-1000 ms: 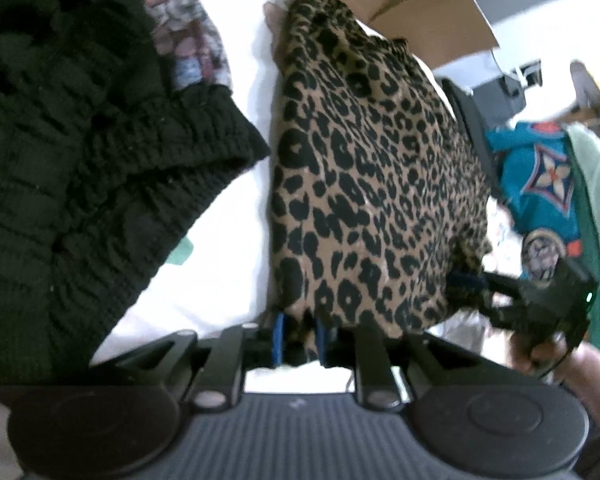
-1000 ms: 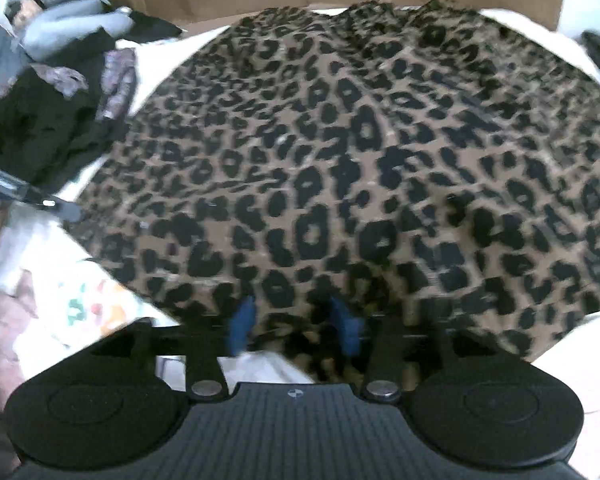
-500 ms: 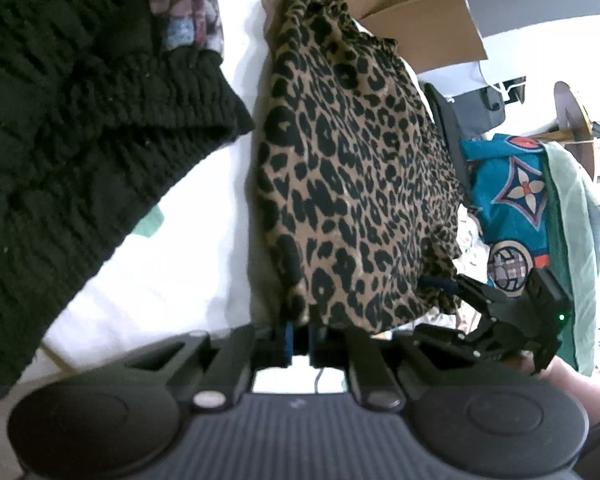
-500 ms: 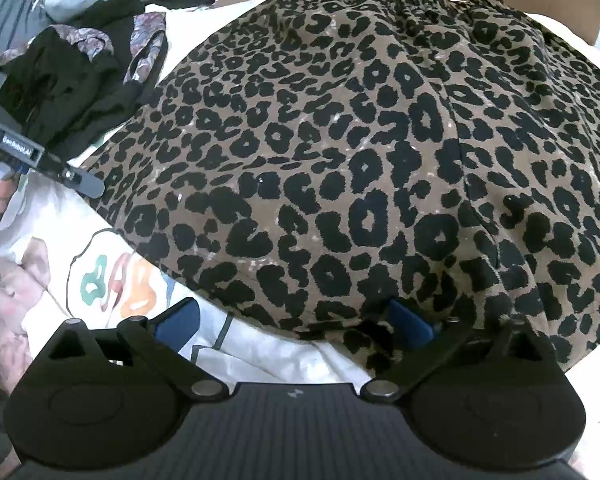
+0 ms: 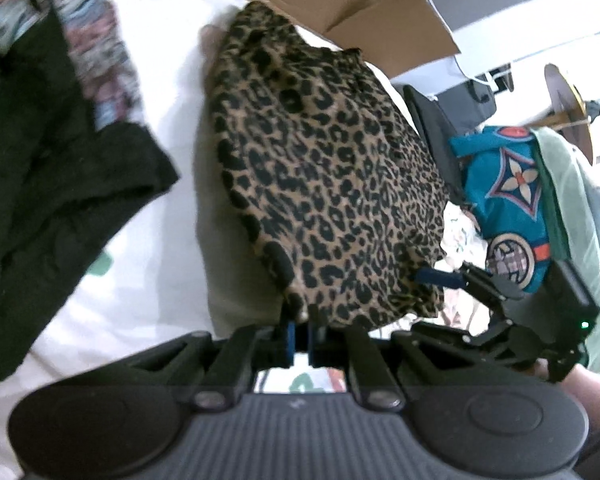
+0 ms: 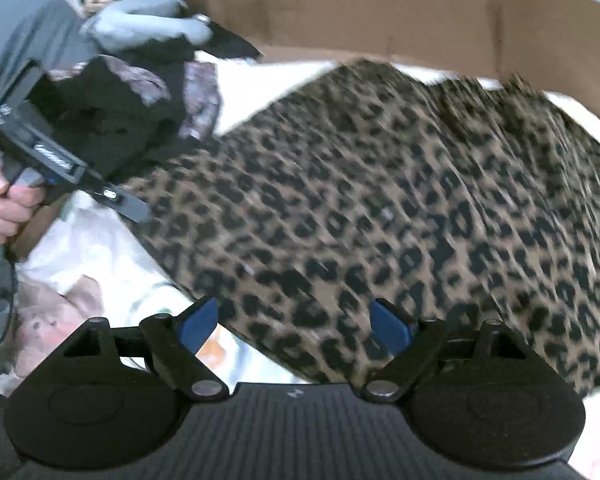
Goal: Fold clothes
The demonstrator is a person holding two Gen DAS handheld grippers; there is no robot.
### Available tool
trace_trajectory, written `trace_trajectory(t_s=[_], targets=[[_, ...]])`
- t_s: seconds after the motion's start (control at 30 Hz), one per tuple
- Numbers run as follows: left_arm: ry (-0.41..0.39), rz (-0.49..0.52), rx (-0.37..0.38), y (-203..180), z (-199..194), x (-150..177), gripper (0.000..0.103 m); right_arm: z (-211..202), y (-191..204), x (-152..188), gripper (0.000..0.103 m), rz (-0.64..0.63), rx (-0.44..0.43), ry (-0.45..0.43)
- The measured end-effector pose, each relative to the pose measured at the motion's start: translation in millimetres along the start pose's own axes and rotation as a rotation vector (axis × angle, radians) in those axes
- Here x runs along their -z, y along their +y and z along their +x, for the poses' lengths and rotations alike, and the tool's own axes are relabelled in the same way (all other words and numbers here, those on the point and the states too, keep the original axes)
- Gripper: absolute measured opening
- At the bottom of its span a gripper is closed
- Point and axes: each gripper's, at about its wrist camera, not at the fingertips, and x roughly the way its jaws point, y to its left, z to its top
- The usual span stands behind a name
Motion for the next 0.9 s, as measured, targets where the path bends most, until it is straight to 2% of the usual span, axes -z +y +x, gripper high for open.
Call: trace_trajectory(t_s=[0.13, 0.27, 0.5, 0.63, 0.73, 0.9], targets=[[0.022, -0.009, -0.013, -9, 2, -6, 0.006, -2, 26, -16, 0.086, -0.069, -0.037, -0.047], [0.034, -0.015, -0.031, -19, 2, -12, 0.006, 8, 50, -27, 0.085, -0.119, -0.064, -0.059], [0.028, 0.014, -0.040, -47, 6, -18, 0.006, 27, 71, -35, 0.084, -0.147, -0.066, -0.093], [0.028, 0.009, -0.031, -54, 8, -22, 0.006, 38, 78, -39, 0.082, -0.135, -0.055, -0.121], [0.030, -0.003, -0.024, -55, 10, -24, 0.006, 43, 88, -39, 0.080, -0.179, -0.027, -0.141], [0.031, -0.014, -0.004, -55, 12, -27, 0.006, 49, 104, -37, 0.073, -0.233, 0.055, -0.171]])
